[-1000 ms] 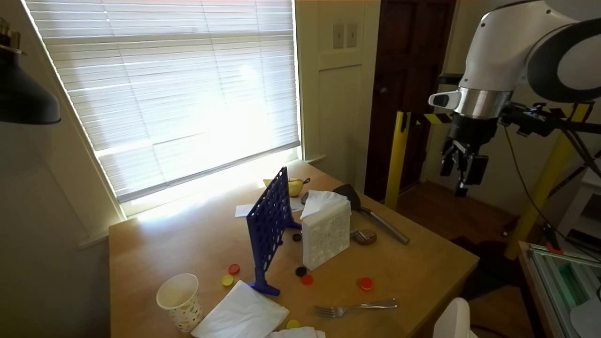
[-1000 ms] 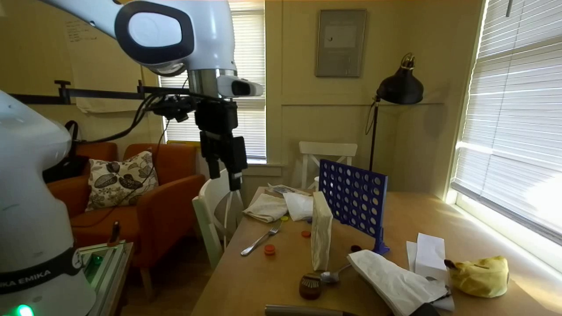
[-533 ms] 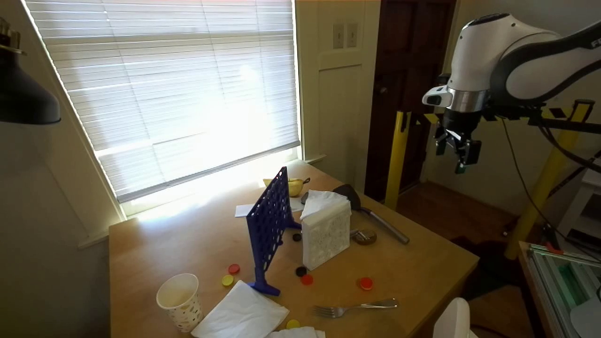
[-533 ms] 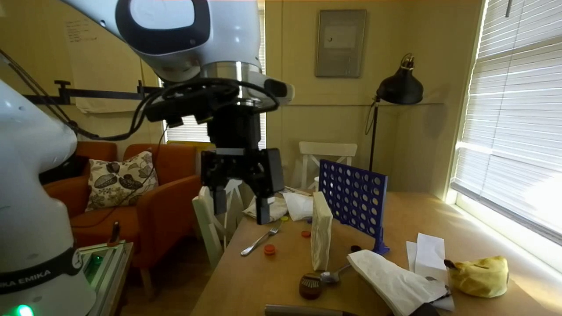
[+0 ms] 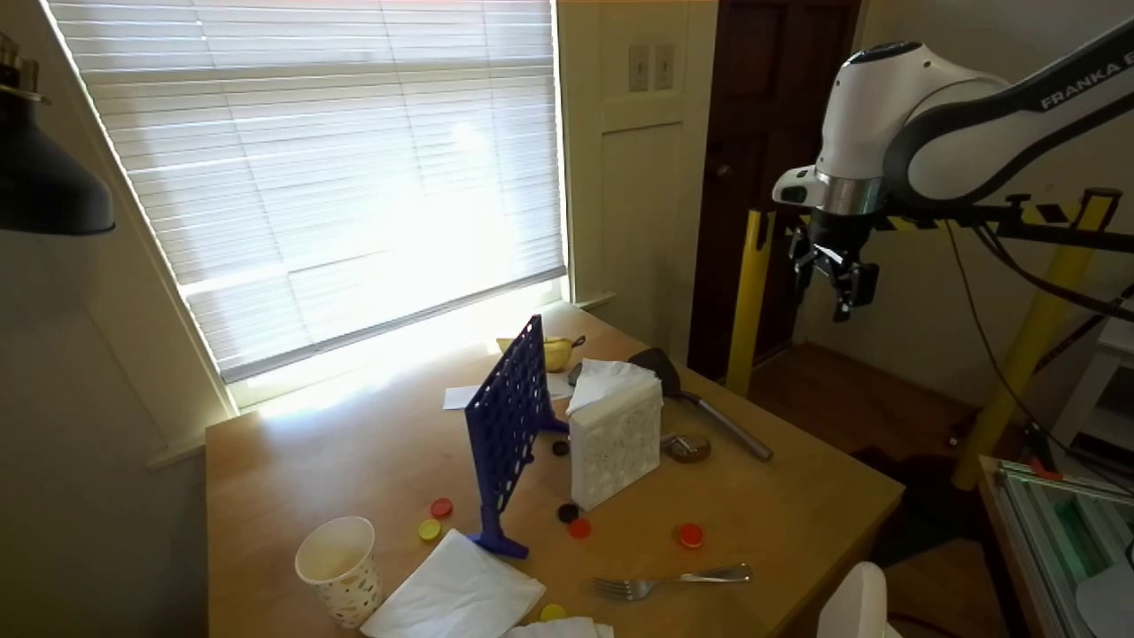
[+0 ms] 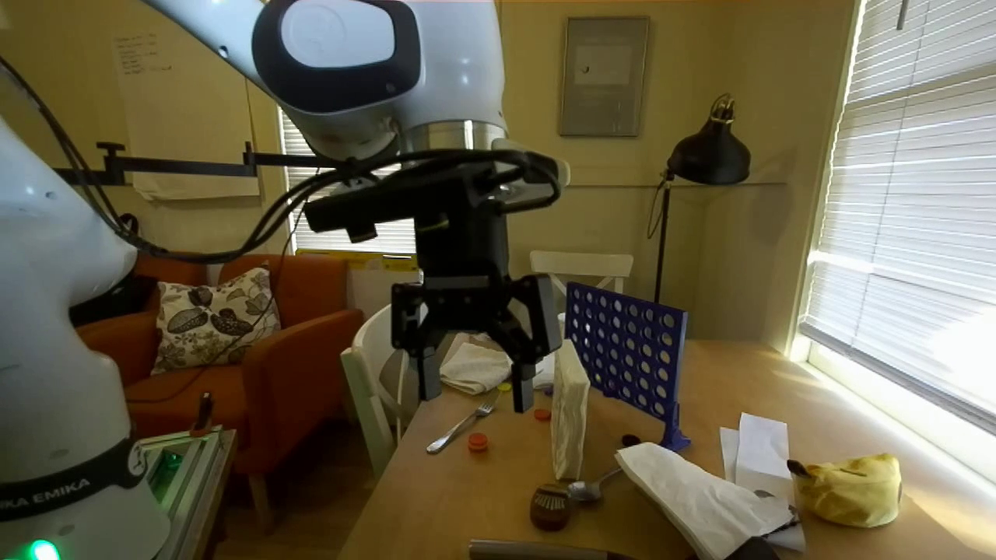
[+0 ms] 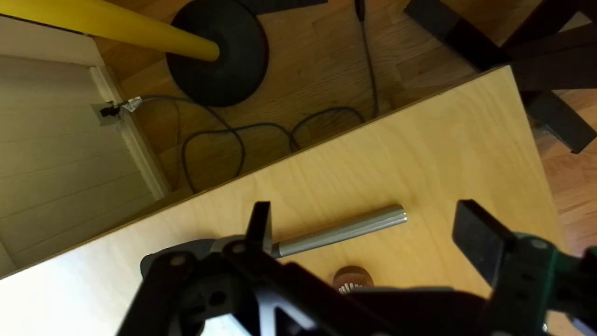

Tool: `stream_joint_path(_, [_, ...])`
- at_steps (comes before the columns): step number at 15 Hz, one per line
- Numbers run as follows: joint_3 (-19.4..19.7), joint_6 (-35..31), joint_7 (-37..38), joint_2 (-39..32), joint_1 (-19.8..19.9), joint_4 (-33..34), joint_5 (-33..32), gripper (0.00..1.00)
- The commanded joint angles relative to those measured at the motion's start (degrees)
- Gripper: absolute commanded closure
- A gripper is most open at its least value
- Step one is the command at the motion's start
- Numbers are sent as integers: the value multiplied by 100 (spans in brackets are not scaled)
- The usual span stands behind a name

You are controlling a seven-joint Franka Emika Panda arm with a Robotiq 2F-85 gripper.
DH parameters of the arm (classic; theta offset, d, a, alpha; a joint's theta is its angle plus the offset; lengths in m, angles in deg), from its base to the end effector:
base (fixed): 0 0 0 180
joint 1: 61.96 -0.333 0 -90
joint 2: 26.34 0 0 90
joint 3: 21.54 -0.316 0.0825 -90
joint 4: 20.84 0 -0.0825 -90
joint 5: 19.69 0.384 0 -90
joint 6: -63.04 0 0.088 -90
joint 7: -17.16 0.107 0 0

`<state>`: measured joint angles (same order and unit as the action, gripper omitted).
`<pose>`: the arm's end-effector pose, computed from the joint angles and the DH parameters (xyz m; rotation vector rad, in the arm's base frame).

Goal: Put the brown object on top of the towel on the left.

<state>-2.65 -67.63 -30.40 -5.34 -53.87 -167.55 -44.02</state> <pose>0.3735 -0.1995 0.3939 2.7696 0.9200 -0.0918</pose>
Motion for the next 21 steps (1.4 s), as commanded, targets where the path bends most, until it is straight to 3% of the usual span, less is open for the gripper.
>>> stream_joint_path(1, [-123, -7, -46, -12, 124, 1, 61, 0])
stream_joint_path(9, [-123, -7, -52, -12, 124, 1, 60, 0])
stream_joint_path(11, [21, -629, -242, -252, -37, -110, 408, 0])
stream_joint_path(16, [-79, -2441, -135, -1492, -161, -144, 871, 0])
stream_joint_path(19, [-230, -3233, -494, -2228, -305, -147, 1812, 0])
stream_joint_path(21, [-532, -3619, -753, -2696, -266, -4, 2425, 0])
